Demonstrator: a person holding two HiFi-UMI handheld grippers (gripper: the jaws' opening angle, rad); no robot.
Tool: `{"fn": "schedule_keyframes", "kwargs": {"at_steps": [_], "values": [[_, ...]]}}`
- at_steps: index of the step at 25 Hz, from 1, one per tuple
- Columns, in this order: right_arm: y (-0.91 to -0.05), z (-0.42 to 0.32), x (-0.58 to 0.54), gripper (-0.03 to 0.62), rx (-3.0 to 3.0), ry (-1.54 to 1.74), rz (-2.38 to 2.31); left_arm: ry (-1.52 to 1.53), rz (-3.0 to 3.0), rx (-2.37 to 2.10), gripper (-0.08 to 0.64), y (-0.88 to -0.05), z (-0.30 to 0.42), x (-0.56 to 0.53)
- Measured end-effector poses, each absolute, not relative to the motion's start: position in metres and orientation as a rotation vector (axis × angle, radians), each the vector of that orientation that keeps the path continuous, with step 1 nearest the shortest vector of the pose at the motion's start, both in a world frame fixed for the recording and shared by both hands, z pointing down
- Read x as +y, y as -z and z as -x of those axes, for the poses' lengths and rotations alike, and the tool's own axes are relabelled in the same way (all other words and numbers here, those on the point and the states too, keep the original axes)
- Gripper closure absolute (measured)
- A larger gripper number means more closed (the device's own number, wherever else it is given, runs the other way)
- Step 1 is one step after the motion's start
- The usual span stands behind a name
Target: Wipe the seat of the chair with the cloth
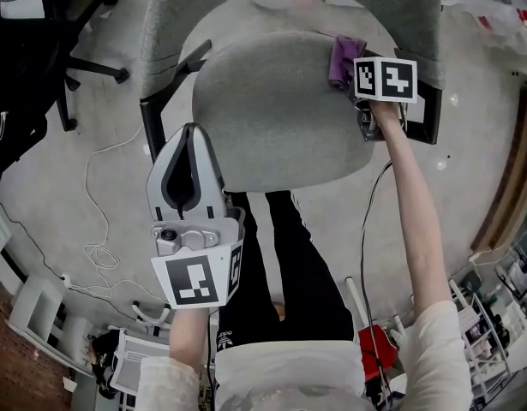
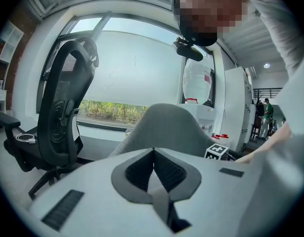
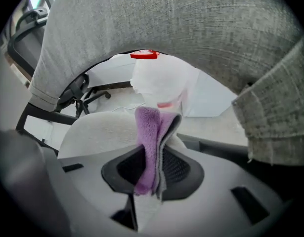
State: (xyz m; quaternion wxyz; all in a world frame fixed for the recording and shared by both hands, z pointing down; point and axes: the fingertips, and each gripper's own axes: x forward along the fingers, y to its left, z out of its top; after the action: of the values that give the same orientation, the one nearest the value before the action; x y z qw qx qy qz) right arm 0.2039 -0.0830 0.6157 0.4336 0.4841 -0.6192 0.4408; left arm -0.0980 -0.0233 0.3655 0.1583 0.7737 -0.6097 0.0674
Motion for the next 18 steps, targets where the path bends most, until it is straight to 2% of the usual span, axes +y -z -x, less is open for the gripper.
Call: {"fn": "schedule_keyframes", "kwargs": {"at_steps": [9, 18], "values": [[-0.61, -0.247, -0.083, 0.501, -1.403, -0.963, -1.279, -0.193, -2.233, -1.762, 0.548, -0.359, 0.097, -0.026], [-0.586, -0.233, -0.082, 0.502, -1.457, -0.964, -1.379, -0.174, -2.146, -1.837, 0.548, -0.36, 0.12, -0.02]]}}
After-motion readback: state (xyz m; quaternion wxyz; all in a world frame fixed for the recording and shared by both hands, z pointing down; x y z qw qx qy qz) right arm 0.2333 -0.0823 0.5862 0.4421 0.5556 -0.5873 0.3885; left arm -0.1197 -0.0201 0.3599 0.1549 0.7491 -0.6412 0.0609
